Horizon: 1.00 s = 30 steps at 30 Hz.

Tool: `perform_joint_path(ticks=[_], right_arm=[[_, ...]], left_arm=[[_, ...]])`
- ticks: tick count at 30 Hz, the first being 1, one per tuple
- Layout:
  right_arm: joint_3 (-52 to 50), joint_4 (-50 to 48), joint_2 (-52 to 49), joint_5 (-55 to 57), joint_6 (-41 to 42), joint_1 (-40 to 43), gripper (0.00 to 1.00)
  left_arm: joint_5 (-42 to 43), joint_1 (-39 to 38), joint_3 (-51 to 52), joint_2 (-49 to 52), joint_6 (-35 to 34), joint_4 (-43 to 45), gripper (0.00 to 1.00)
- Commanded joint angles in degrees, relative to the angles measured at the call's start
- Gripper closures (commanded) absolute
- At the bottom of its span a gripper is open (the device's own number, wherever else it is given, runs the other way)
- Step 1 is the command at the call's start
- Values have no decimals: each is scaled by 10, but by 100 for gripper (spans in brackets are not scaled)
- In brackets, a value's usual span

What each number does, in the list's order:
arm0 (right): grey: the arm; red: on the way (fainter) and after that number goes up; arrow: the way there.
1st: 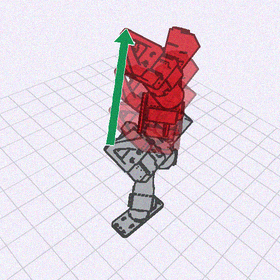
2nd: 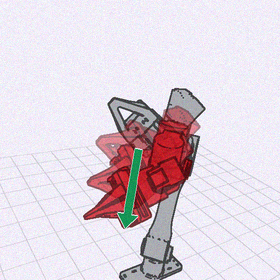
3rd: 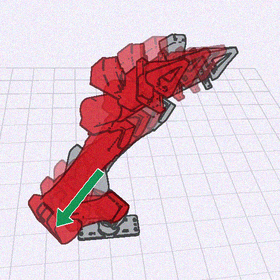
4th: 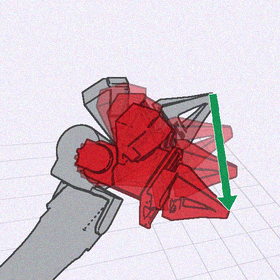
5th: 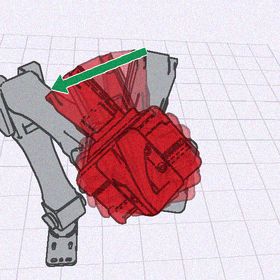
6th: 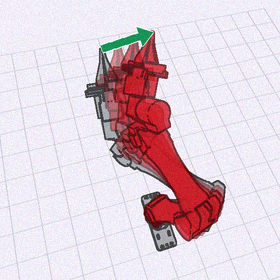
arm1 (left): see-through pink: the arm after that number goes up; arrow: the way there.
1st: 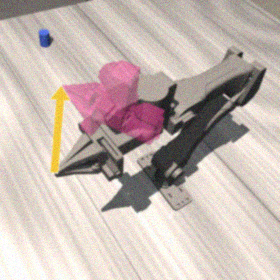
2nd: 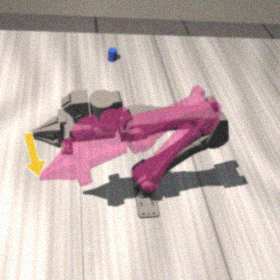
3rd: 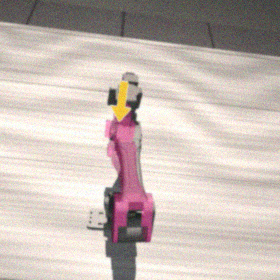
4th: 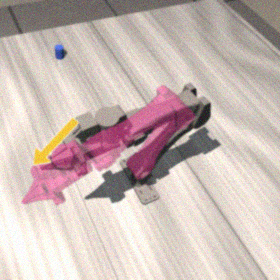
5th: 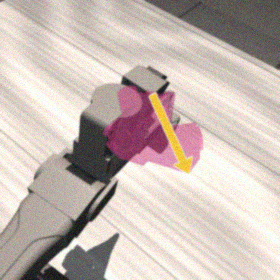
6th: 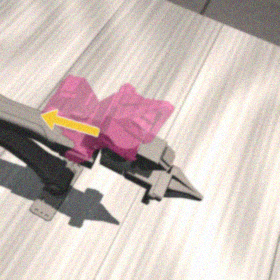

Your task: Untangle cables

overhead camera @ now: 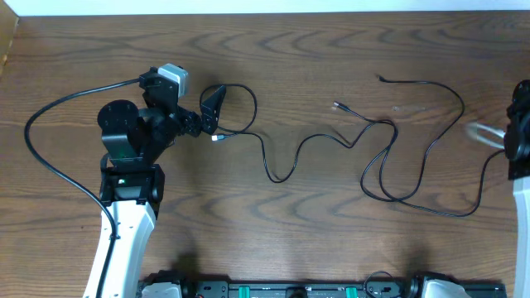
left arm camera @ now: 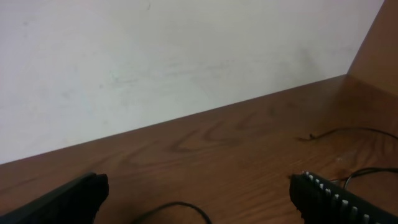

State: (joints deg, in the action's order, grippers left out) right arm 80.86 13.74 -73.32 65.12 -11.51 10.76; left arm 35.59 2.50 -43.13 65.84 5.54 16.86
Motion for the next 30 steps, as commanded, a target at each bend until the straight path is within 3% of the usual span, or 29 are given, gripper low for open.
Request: perform_joint_path(ticks=[1,13,19,25,27,28,29,30], right_arm=[[4,19,-35,-28,43,29,99],[5,-11,-139,-48,42,172,99],[5,3,-141,-161,72,237,99],[4,80,-159,-343,121,284,98],[4,100,-169,-398,121,289,66],[4,106,-173,-420,121,290,26],[4,111,-177,-437,121,290,1],[4,116,-181,-451,121,290,1]], left_arm=[[-3,-1,-3,0,-5,1,2],[-2,-1,-3,0,-5,1,2],[-2,-1,-3,0,-5,1,2],[-2,-1,-3,0,-5,0,2],[-2,-1,-3,0,-5,-1,2],[-2,-1,-3,0,-5,-2,2],[-2,-1,-3,0,-5,-2,2],[-2,-1,-3,0,-5,-2,2]])
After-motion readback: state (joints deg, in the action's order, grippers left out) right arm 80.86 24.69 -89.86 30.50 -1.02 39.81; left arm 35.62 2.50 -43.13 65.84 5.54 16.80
